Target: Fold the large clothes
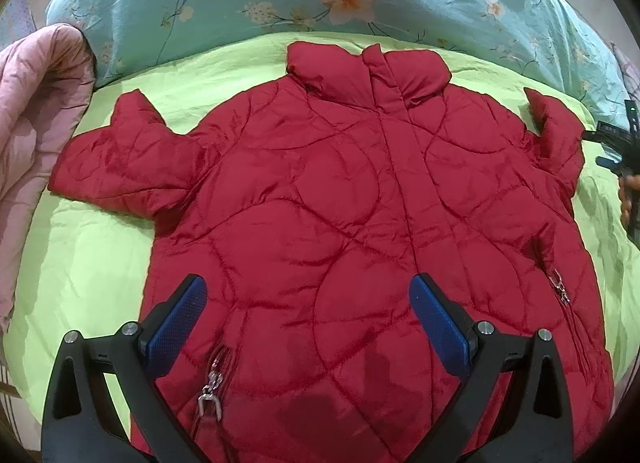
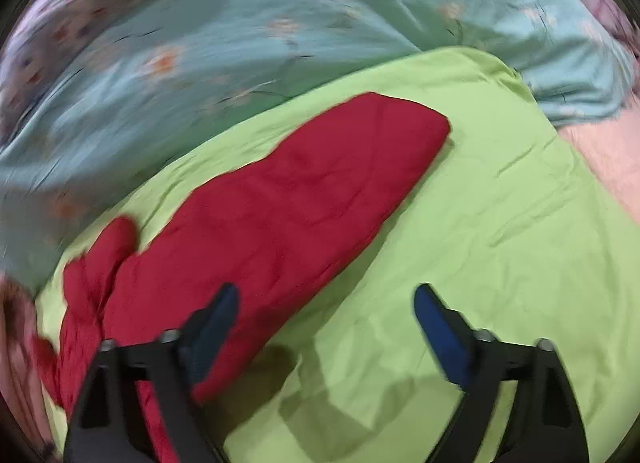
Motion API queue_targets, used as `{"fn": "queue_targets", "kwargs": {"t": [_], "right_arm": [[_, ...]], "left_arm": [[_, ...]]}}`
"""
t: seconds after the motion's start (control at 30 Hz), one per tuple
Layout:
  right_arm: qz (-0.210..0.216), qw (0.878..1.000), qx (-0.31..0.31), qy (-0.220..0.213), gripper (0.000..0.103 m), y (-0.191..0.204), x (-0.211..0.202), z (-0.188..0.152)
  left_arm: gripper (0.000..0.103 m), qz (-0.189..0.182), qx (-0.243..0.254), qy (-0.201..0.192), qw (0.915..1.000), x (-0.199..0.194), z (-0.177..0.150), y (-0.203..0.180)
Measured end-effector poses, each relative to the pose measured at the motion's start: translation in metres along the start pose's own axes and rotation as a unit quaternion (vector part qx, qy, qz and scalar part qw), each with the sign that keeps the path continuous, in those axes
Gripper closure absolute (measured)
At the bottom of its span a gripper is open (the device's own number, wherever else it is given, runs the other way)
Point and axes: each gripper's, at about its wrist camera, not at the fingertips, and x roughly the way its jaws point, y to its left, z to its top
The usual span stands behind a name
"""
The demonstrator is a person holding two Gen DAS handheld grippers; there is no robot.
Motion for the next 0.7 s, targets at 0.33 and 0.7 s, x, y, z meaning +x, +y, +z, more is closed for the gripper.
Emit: {"fn": "queue_targets", "kwargs": {"t": [0.33,0.7], "right_arm": [[0.026,0.993,0.108,-0.027,0.046,-0.046,0.053,0.045],[0.052,0.993,0.083,-0.062,0.095,-0.027,0.037,0.054]], "left_arm": [[0.002,0.001,0.0,0.023,0.9997,0.033,0.006,-0.004],[0.002,0.0,-0.008,0.028,0.9996,0.044,0.01,-0.001]]}}
